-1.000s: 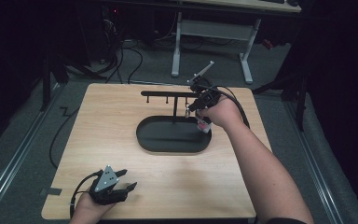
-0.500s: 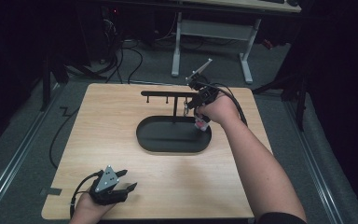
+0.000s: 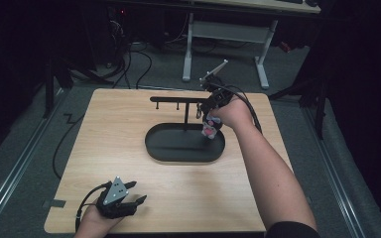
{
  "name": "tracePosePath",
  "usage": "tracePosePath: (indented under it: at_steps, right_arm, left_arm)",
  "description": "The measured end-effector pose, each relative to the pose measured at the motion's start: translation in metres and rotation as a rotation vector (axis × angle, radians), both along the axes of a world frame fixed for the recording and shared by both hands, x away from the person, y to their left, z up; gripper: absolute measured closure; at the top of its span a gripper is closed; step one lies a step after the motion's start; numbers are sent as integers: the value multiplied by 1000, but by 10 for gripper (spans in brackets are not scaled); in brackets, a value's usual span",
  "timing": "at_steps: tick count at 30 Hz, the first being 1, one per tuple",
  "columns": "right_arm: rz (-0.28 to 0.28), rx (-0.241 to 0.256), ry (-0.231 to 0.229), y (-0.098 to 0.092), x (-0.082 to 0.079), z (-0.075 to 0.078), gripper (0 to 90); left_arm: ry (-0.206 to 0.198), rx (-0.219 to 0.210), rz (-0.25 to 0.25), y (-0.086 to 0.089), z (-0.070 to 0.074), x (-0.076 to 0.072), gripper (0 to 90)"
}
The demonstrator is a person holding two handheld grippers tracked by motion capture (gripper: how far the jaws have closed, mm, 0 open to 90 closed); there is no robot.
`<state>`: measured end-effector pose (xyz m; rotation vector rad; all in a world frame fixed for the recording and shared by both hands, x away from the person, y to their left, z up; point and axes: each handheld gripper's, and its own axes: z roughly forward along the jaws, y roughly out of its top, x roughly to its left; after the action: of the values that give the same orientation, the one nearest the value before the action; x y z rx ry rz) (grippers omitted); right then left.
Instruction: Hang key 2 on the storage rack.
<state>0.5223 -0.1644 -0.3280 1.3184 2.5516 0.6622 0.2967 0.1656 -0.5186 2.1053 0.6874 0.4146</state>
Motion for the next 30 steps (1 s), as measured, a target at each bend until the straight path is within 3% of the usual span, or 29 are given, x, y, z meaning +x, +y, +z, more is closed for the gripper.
tracePosePath:
  at_steps: [9, 11, 16, 20, 30]
  right_arm:
    - [-54, 18, -42, -4, 1, -1, 811]
    - [-41, 13, -48, -6, -2, 0, 810]
    - [-27, 29, -49, -9, -19, -3, 790]
    - [-23, 9, -73, -13, -34, -12, 771]
    - [-27, 50, -111, -24, -63, -43, 713]
  left_arm:
    - [2, 11, -8, -1, -1, 1, 395]
    - [2, 14, -9, -1, -1, 1, 395]
    - [2, 10, -5, -1, -1, 2, 395]
    - [2, 5, -4, -2, -1, 3, 394]
    - [7, 6, -29, -8, -2, 2, 388]
